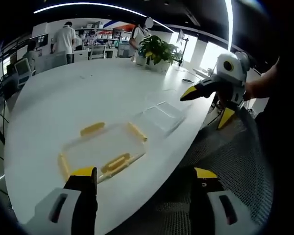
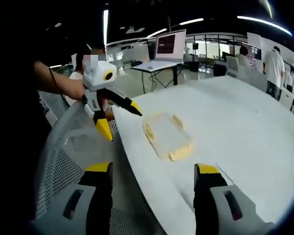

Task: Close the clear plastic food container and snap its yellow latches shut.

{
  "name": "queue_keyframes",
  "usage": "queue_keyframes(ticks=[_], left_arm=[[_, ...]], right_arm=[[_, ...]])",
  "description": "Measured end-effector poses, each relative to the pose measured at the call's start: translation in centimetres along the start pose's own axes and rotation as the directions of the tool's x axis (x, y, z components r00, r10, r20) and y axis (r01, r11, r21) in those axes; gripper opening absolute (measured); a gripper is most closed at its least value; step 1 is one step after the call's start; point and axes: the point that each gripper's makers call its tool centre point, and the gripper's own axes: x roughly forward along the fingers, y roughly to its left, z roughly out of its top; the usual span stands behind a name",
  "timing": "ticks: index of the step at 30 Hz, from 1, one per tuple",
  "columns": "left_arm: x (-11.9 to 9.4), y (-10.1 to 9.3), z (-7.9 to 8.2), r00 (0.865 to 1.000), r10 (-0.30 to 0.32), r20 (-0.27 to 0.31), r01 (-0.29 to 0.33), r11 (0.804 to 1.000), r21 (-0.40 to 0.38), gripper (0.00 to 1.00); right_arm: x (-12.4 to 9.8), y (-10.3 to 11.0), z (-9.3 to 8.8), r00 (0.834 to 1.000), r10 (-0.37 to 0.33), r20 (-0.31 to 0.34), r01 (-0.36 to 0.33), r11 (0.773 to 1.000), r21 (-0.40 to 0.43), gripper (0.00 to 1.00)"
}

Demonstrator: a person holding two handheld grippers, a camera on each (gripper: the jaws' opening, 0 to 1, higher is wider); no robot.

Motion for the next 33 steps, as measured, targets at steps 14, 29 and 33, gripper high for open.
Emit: queue_keyframes(ticks=[14, 29, 33], left_arm=[[-0.2, 1.3, 0.4, 0.999, -0.012, -0.030, 0.013, 0.999, 0.030, 0.75], [-0.4, 3.6, -0.8, 0.989, -0.019, -0.149, 0.032, 0.996, 0.086, 0.74], [-0.5, 4.0, -0.9, 0.987, -0.019, -0.162, 0.035, 0.995, 0.095, 0.73]], right_arm=[[1.5, -0.8, 1.2, 1.000, 0.008, -0.028, -0.010, 0.998, -0.066, 0.63], [3.6, -2.2, 2.2, 0.998, 0.016, -0.057, -0.021, 0.995, -0.101, 0.61], [4.0, -2.6, 2.3, 0.998, 0.012, -0.063, -0.018, 0.995, -0.097, 0.62]])
